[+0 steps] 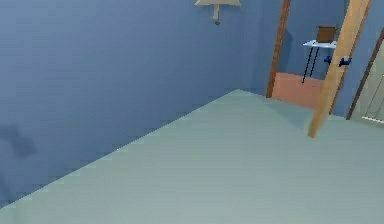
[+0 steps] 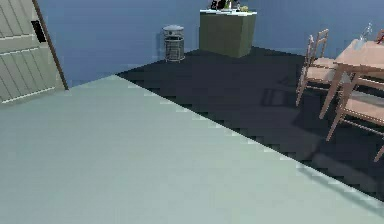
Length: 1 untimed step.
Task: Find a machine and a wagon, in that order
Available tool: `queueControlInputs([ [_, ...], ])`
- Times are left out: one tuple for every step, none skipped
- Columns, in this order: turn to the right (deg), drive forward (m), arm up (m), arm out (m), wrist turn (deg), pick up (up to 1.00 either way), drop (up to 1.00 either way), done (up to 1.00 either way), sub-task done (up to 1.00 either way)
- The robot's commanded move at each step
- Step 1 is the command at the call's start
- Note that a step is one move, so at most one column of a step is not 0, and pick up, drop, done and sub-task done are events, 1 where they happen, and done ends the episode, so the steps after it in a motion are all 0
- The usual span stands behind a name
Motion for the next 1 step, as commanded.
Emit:
queueControlInputs([
  [21.0,0.0,0.0,0.0,0.0,0.0,0.0,0.0,0.0],
])
